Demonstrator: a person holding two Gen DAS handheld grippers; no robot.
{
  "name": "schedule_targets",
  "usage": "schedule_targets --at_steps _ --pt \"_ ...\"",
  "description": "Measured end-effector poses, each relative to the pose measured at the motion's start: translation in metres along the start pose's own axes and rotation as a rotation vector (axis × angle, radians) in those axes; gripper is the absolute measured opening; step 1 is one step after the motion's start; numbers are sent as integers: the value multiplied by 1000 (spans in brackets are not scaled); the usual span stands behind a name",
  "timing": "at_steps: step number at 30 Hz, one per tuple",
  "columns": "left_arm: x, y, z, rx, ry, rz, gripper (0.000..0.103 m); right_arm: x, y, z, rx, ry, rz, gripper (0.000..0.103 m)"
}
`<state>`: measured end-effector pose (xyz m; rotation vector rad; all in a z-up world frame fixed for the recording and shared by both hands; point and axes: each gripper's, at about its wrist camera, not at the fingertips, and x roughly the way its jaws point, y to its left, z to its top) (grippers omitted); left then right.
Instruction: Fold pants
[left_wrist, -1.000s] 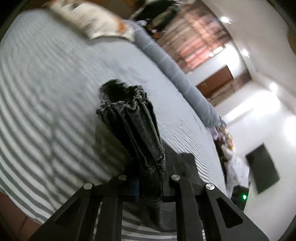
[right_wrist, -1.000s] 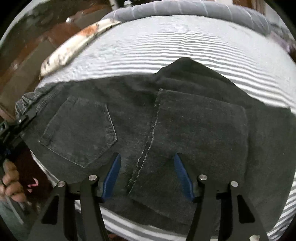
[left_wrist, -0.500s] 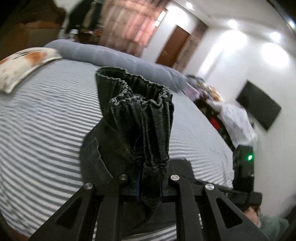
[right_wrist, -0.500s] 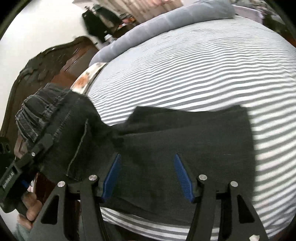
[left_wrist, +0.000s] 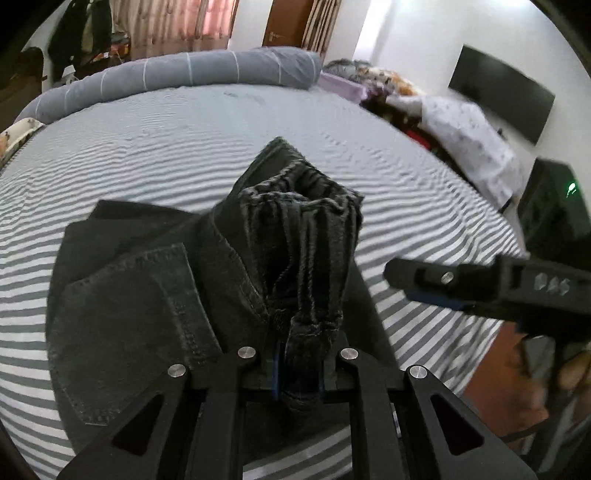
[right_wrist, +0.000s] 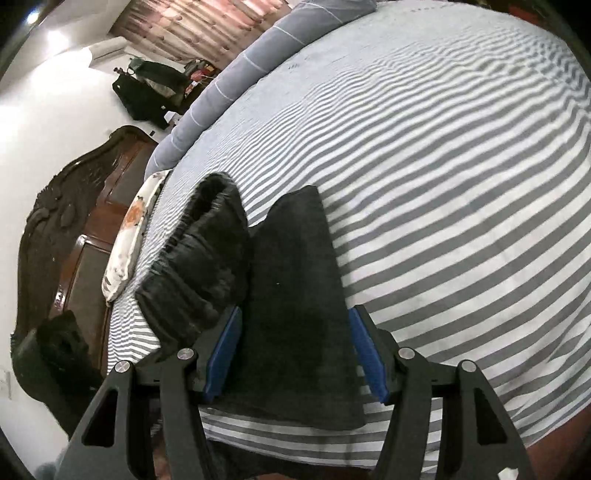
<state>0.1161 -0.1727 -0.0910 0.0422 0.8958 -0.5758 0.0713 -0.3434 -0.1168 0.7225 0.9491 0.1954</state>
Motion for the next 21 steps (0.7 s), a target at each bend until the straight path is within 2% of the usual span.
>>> schedule_targets --at_steps 5,7,9,11,12,14,17,19,21 --pt "12 -6 -4 34 49 23 19 8 -5 6 16 14 57 59" --pt "14 -6 -6 48 55 26 21 12 -7 8 39 23 130 59" --pt "11 0 -6 53 66 11 28 15 -11 8 95 28 260 59" --pt "8 1 -7 40 73 -25 60 20 -13 8 142 40 345 60" --pt "4 2 -8 35 66 -37 65 23 -12 9 160 49 364 61" --pt "-4 -2 -11 61 51 -44 67 29 -9 12 171 60 363 65" --pt "-10 -5 -14 106 56 3 67 36 -2 16 161 69 349 67" --pt "-16 -2 -14 102 57 10 67 40 9 20 115 82 295 68" --pt "-20 3 -15 96 60 51 67 46 21 21 58 92 231 67"
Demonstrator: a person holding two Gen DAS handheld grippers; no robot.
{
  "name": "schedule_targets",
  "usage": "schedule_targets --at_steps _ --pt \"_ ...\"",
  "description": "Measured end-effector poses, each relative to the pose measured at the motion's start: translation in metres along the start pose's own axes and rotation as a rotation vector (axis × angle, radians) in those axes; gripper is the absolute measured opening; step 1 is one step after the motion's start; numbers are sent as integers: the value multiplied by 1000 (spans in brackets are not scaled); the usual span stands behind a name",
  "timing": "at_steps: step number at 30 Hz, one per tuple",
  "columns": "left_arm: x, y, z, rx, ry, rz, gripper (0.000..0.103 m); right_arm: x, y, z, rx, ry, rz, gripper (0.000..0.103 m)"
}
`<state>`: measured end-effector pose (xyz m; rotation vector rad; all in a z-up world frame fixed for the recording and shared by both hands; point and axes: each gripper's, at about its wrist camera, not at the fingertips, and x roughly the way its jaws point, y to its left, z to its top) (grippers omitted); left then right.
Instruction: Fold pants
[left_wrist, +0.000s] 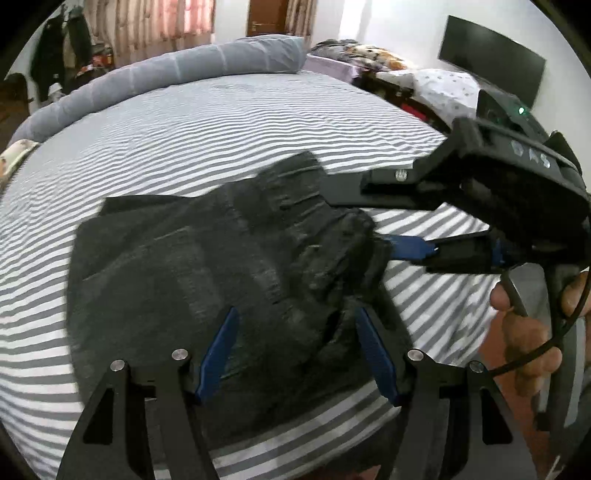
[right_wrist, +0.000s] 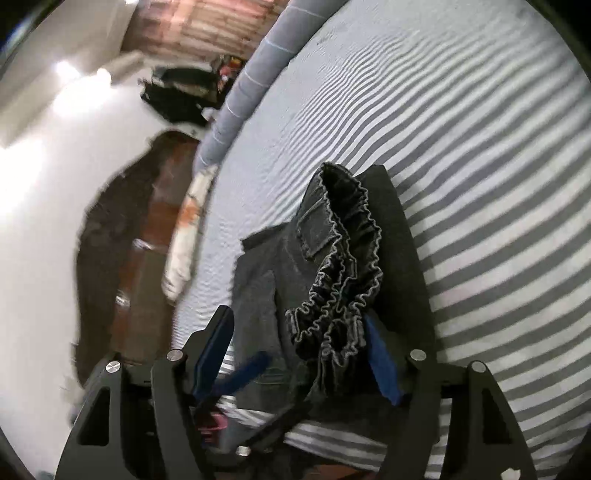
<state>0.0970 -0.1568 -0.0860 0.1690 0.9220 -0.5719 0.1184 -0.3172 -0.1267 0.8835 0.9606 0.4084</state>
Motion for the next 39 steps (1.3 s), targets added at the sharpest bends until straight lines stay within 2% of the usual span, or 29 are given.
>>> schedule_targets --at_steps 2,4,5,7,10,16,21,26,30,33,35,37,39 --pt "-5 10 0 -18 1 41 67 9 11 1 -38 3 -68 55" --pt "-12 23 -2 -46 -5 66 67 17 15 3 -66 14 -131 31" --pt "-14 28 -2 -58 -6 74 67 18 18 3 -81 11 -156 30" --pt "-19 41 -5 -82 -12 85 67 19 25 3 -113 12 -206 21" --pt "-27 65 -12 -132 -20 109 67 13 32 0 -137 -5 -228 18" --pt "-35 101 -22 -184 -22 165 67 -7 42 -20 -189 -39 -297 17" --pt "-29 116 -32 -176 7 190 67 -7 21 -39 -153 -27 -353 17" --pt "-8 122 -43 -152 68 217 67 2 1 -36 -125 -21 -375 19" --pt "-1 125 -47 -146 64 221 68 4 2 -37 -176 -13 -418 26" --pt "2 130 -49 -163 69 212 72 4 1 -36 -184 -13 -452 41" --pt "1 137 -48 -197 78 185 73 3 -1 -35 -176 -10 -439 42" --pt "-2 140 -46 -209 79 176 73 0 0 -33 -183 -4 -433 48" --pt "-10 143 -44 -215 54 170 73 -3 0 -31 -189 -1 -403 49"
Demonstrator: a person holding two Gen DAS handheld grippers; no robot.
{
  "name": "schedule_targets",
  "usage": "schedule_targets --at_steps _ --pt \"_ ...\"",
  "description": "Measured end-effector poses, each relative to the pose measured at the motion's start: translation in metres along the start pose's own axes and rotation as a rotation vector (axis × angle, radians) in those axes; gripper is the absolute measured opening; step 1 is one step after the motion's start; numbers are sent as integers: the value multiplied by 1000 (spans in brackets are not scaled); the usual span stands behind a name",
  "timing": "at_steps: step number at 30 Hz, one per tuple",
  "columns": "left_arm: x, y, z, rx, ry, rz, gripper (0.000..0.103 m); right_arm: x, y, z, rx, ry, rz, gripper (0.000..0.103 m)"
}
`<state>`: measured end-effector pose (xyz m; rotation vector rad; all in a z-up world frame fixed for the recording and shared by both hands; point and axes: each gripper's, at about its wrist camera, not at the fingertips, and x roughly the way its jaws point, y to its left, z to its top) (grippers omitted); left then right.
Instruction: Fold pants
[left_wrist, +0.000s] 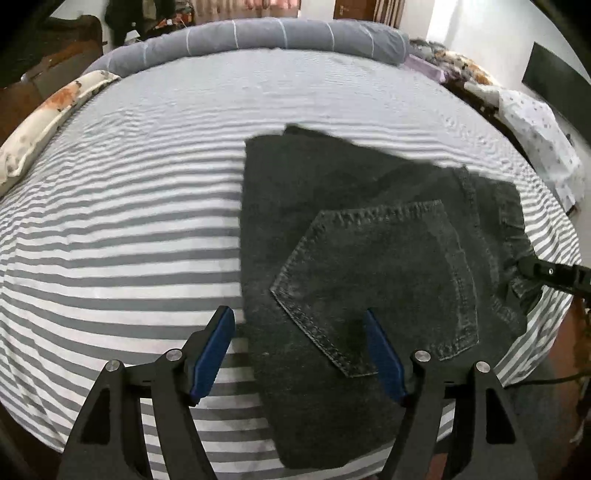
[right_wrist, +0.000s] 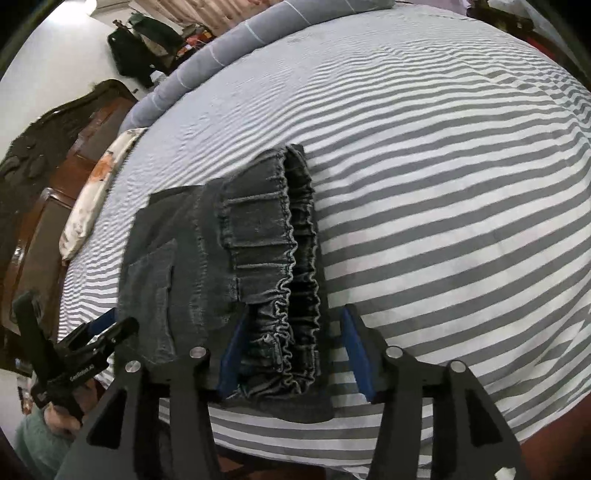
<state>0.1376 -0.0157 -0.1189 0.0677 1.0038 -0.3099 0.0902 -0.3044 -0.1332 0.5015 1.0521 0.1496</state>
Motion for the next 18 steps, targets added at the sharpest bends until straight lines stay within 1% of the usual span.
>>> schedule_targets --at_steps 2,3,4,5,8,9,10,14,18 --pt "-9 9 2 -25 -27 -67 73 1 -1 1 -13 22 32 49" --pt "-12 12 4 -36 -32 -93 73 0 -2 2 -19 26 62 49" --pt "-14 17 5 -49 -35 -112 73 0 -5 3 -16 33 98 49" --pt "-14 22 6 -64 -34 -119 73 1 -7 4 -6 44 114 50" --pt "-9 32 8 -103 -11 -167 73 1 -10 6 -21 43 121 52" --pt "-5 34 9 -113 4 -182 73 2 -10 8 -28 45 123 55" --pt "-3 36 9 -116 14 -189 73 3 -11 10 -31 43 124 57" --pt "12 37 6 -153 63 -213 73 10 -24 17 -9 56 177 58" --pt "19 40 10 -135 50 -236 74 20 -35 24 -9 63 274 58"
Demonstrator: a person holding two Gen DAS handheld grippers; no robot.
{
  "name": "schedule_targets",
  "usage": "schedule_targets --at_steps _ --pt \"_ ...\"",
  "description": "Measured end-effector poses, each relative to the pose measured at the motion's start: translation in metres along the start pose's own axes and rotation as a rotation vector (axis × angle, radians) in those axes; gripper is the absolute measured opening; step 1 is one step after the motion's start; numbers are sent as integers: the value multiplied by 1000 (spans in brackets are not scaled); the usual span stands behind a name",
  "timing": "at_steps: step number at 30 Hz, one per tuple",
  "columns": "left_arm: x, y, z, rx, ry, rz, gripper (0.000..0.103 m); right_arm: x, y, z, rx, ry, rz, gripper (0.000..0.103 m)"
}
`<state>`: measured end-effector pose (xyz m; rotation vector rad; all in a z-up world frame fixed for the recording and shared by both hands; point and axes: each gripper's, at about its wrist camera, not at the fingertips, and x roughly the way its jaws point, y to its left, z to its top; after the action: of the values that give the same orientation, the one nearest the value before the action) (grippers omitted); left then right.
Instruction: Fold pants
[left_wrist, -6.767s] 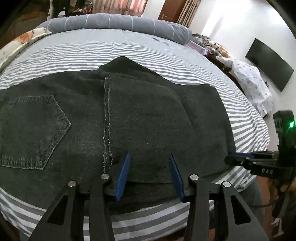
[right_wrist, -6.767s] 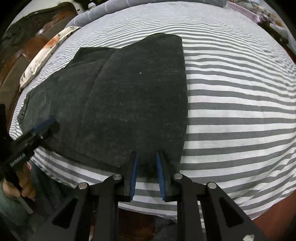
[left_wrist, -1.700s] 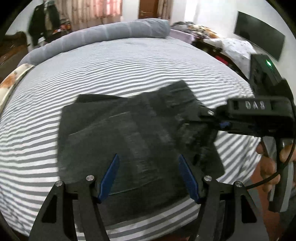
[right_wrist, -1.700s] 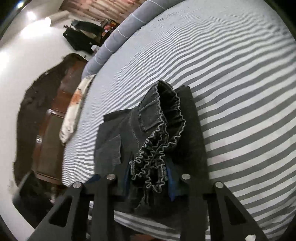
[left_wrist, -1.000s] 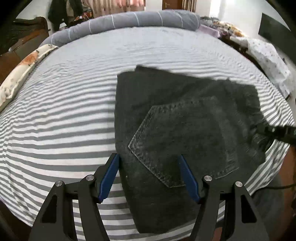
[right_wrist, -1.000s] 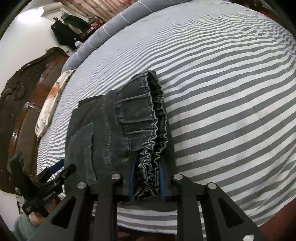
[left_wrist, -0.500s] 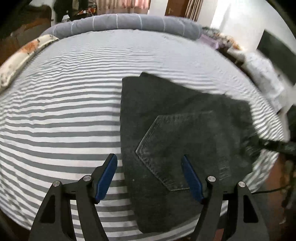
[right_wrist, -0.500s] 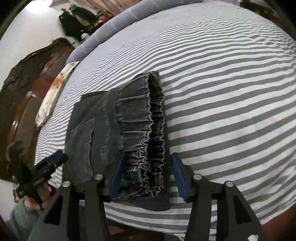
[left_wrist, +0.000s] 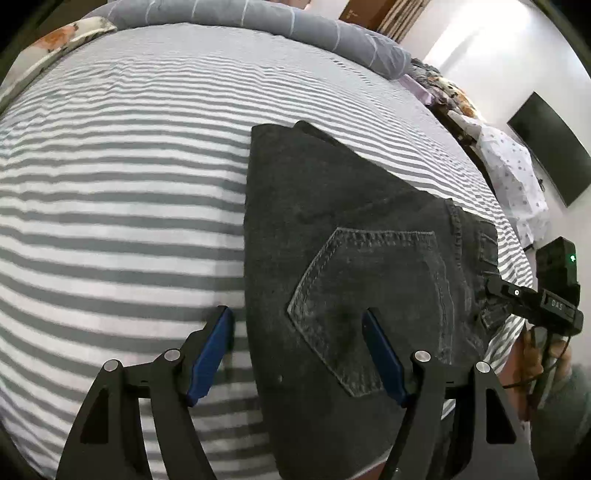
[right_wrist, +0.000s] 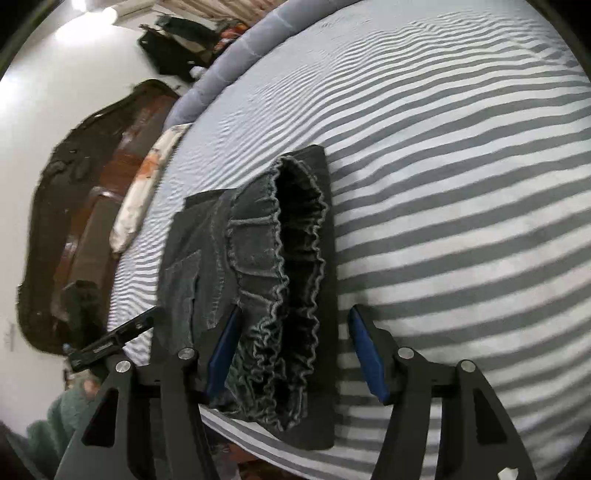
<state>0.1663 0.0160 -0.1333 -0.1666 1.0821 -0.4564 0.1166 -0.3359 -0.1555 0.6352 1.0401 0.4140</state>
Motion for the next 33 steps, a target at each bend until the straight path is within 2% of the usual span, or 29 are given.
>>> schedule_targets --at_steps 3,5,10,11,12,13,16,19,23,27,30,33 --pt "6 1 5 3 -5 -31 77 8 -6 5 7 24 101 57" --pt "9 1 8 4 -13 -49 81 13 -8 6 5 29 126 57" --pt "14 -6 14 46 -6 -76 82 24 -8 13 -5 37 183 54" --pt "15 -6 15 40 -4 -78 78 26 -8 14 5 39 203 51" --pt "14 -5 16 28 -5 -87 72 28 -6 14 9 48 222 41" --pt "13 -4 16 18 -4 -82 62 30 -3 13 9 48 215 33" --pt "9 0 18 -24 0 -57 37 32 7 13 9 34 181 28" --pt "5 -2 20 -33 -3 -29 25 30 20 12 -12 19 131 26" --pt "-3 -24 21 35 -22 51 19 23 34 13 -8 3 80 24" --pt "-12 -25 27 10 -39 27 17 14 55 19 -31 -11 56 23" --pt "-31 -26 34 30 -95 34 17 9 75 29 -62 -29 59 23" --pt "-46 -20 47 10 -133 24 17 9 94 45 -87 -47 74 23"
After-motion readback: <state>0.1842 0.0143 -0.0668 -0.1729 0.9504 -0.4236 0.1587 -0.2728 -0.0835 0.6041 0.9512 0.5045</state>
